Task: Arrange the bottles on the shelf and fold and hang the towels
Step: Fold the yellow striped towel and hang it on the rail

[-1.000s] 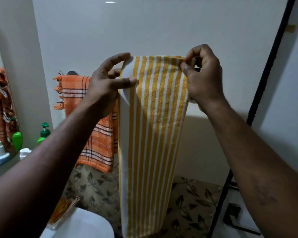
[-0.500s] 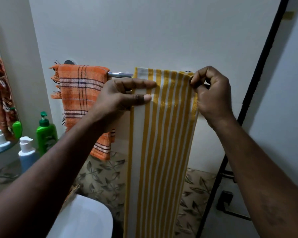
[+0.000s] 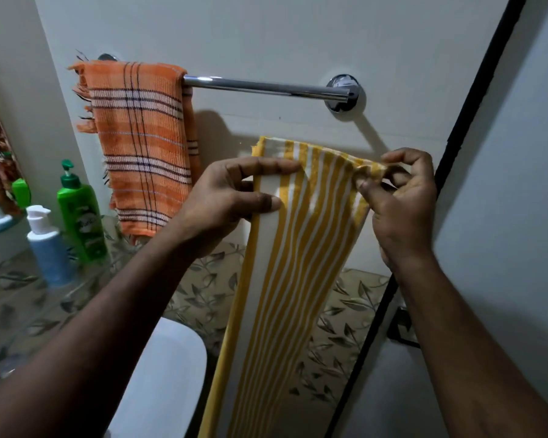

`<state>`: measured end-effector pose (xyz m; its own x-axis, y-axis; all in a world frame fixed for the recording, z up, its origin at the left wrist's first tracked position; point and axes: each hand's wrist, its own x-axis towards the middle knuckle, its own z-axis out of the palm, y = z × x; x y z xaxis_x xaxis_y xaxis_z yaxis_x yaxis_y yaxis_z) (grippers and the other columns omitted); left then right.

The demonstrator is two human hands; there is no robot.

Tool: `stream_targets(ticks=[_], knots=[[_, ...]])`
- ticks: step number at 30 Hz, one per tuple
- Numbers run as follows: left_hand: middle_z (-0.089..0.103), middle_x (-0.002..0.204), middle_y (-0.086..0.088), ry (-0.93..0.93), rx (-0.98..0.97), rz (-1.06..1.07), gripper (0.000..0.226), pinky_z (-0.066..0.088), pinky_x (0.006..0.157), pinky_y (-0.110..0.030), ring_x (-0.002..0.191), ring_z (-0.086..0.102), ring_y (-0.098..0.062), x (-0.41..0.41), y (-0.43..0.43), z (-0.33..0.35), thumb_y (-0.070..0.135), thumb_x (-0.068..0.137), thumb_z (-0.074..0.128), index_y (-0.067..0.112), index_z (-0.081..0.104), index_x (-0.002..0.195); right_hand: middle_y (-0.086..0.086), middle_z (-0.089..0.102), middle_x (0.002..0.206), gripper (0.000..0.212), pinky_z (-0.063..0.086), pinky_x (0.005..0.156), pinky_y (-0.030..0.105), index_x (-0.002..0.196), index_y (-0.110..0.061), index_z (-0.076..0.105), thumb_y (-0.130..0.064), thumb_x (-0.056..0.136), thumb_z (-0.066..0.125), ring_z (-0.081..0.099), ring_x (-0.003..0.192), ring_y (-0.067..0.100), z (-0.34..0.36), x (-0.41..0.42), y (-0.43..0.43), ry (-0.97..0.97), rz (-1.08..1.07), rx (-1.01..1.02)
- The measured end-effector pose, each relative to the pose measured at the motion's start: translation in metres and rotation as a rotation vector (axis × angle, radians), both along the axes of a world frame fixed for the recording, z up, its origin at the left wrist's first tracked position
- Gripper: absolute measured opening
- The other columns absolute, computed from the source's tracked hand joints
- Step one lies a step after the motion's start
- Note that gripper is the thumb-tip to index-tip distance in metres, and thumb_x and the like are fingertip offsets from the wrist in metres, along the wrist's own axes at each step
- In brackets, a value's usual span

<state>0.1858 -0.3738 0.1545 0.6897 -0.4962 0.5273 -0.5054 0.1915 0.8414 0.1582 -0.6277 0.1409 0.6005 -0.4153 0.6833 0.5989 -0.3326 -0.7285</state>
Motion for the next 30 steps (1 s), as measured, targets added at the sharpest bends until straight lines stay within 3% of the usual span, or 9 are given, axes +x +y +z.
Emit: stream_targets(ticks=[5, 7, 10, 13, 17, 20, 23, 27, 30], knots=[[0.058, 0.144, -0.02, -0.094, 0.005, -0.015, 0.044, 0.059, 0.096, -0.033, 0.127, 0.065, -0.032, 0.002, 0.001, 0.012, -0.012, 0.094, 0.06, 0.004, 0.06, 0.135, -0.007, 0.073, 0.125, 0.059, 0.059, 0.099, 0.04, 0.126, -0.032, 0.057, -0.046, 0.077, 0.086, 0.071, 0.113, 0.01, -0.009, -0.003, 0.008, 0.29, 0.309, 0.039], [0.058, 0.145, -0.017, -0.107, 0.003, 0.022, 0.044, 0.059, 0.096, -0.034, 0.127, 0.065, -0.03, 0.005, 0.006, 0.025, -0.012, 0.094, 0.06, 0.005, 0.061, 0.135, -0.008, 0.075, 0.123, 0.056, 0.059, 0.099, 0.04, 0.127, -0.027, 0.061, -0.037, 0.078, 0.085, 0.073, 0.112, 0.012, -0.009, -0.001, 0.012, 0.332, 0.378, 0.023], [0.052, 0.149, -0.009, -0.108, 0.026, 0.123, 0.057, 0.059, 0.097, -0.037, 0.129, 0.063, -0.029, 0.016, 0.021, 0.046, -0.01, 0.087, 0.068, 0.013, 0.061, 0.139, -0.006, 0.078, 0.114, 0.033, 0.061, 0.093, 0.038, 0.12, -0.023, 0.065, -0.012, 0.091, 0.079, 0.075, 0.107, 0.015, 0.007, 0.0, 0.017, 0.211, 0.357, 0.006], [0.047, 0.153, -0.008, -0.098, 0.085, 0.141, 0.072, 0.059, 0.098, -0.039, 0.131, 0.062, -0.027, 0.025, 0.034, 0.07, 0.0, 0.079, 0.079, 0.022, 0.058, 0.144, -0.008, 0.077, 0.113, 0.031, 0.061, 0.089, 0.032, 0.122, -0.02, 0.061, -0.01, 0.095, 0.074, 0.075, 0.106, 0.012, 0.036, 0.006, 0.024, 0.11, 0.332, -0.026], [0.049, 0.152, -0.008, -0.148, 0.125, 0.193, 0.076, 0.061, 0.097, -0.041, 0.127, 0.065, -0.025, 0.043, 0.041, 0.111, 0.002, 0.077, 0.077, 0.022, 0.056, 0.147, -0.007, 0.072, 0.119, 0.047, 0.061, 0.094, 0.04, 0.131, -0.023, 0.053, -0.029, 0.092, 0.078, 0.072, 0.107, 0.008, 0.074, 0.025, 0.037, 0.005, 0.123, -0.178], [0.057, 0.146, -0.009, -0.164, 0.146, 0.247, 0.068, 0.061, 0.095, -0.044, 0.121, 0.069, -0.029, 0.064, 0.045, 0.147, -0.006, 0.087, 0.072, 0.021, 0.057, 0.147, -0.01, 0.07, 0.096, 0.053, 0.062, 0.077, 0.037, 0.131, -0.024, 0.048, -0.034, 0.09, 0.08, 0.073, 0.083, 0.009, 0.113, 0.044, 0.044, -0.064, -0.085, -0.308], [0.057, 0.143, -0.007, -0.136, 0.184, 0.359, 0.065, 0.063, 0.091, -0.04, 0.116, 0.07, -0.027, 0.085, 0.043, 0.173, -0.009, 0.089, 0.07, 0.02, 0.058, 0.146, 0.006, 0.068, 0.084, 0.061, 0.05, 0.065, 0.035, 0.131, -0.017, 0.046, -0.03, 0.085, 0.084, 0.064, 0.068, 0.023, 0.147, 0.067, 0.05, -0.126, -0.269, -0.529], [0.061, 0.139, -0.005, -0.27, 0.445, 0.655, 0.053, 0.063, 0.092, -0.045, 0.107, 0.072, -0.025, 0.114, 0.032, 0.169, 0.007, 0.085, 0.084, 0.031, 0.071, 0.131, 0.006, 0.063, 0.101, 0.053, 0.048, 0.072, 0.037, 0.122, -0.017, 0.047, -0.031, 0.087, 0.083, 0.067, 0.087, 0.036, 0.159, 0.084, 0.062, -0.023, -0.432, -0.843], [0.072, 0.116, -0.008, -0.18, 0.34, 0.674, 0.031, 0.066, 0.079, -0.039, 0.096, 0.076, -0.025, 0.124, 0.034, 0.163, 0.011, 0.083, 0.086, 0.025, 0.079, 0.11, -0.001, 0.059, 0.091, 0.039, 0.052, 0.071, 0.037, 0.107, -0.024, 0.052, -0.036, 0.086, 0.082, 0.066, 0.082, 0.028, 0.169, 0.089, 0.062, 0.129, -0.457, -0.914]])
